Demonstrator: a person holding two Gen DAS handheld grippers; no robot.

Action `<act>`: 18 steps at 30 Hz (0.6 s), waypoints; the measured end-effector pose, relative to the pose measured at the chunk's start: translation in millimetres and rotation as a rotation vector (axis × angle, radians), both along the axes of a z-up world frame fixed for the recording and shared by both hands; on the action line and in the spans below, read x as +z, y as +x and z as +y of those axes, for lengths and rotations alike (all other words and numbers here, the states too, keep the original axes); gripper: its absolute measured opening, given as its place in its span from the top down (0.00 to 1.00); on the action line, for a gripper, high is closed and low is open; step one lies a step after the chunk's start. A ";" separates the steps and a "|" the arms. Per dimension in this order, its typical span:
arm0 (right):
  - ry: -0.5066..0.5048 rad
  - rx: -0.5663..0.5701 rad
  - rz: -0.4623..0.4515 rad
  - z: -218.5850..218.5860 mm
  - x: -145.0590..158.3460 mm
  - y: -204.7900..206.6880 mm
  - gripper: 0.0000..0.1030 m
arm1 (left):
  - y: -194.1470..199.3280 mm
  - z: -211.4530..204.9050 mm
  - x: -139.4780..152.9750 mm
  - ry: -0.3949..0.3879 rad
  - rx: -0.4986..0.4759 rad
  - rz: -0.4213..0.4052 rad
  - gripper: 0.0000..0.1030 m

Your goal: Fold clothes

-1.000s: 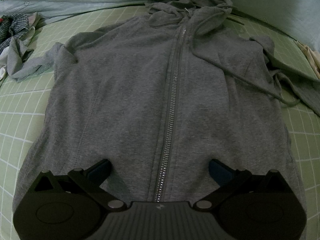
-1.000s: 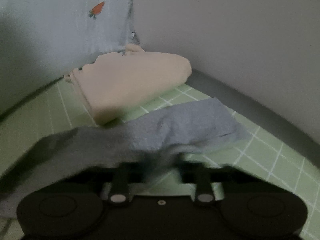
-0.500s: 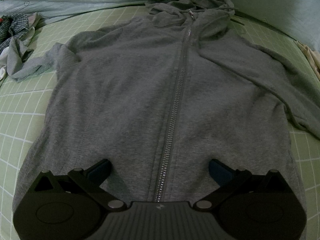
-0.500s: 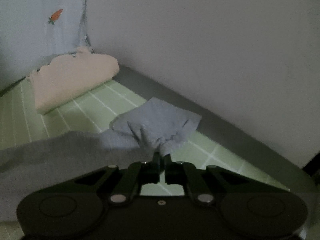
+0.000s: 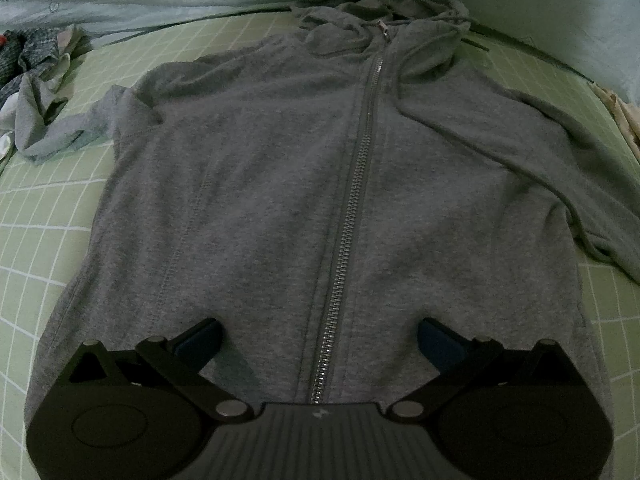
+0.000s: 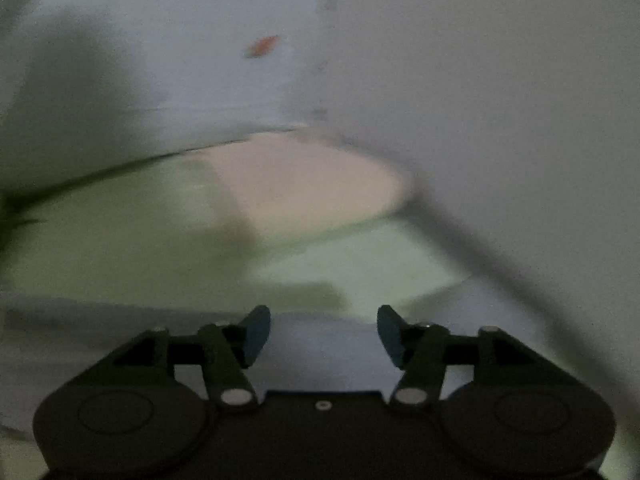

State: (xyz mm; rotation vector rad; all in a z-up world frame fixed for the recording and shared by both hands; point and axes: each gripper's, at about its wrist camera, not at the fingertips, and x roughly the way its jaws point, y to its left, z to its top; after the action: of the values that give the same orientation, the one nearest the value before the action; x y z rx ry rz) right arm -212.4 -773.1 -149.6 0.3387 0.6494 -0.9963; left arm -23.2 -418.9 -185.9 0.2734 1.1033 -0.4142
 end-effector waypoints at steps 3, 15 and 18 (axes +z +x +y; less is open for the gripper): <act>0.063 0.174 -0.047 26.1 -7.6 53.0 0.30 | 0.8 -0.3 0.9 0.002 0.004 0.006 0.00; 0.002 0.414 0.046 59.1 -32.0 197.5 0.22 | 6.4 1.7 -2.1 0.000 -0.029 0.003 0.00; 0.031 0.284 0.038 30.5 -40.8 203.8 0.22 | 8.0 1.4 -2.8 -0.002 -0.036 0.000 0.00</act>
State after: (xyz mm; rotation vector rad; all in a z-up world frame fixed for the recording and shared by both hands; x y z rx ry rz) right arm -8.7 -742.5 -190.4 0.2471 0.7258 -0.7231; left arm -15.2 -417.5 -188.7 0.2918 1.0989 -0.4472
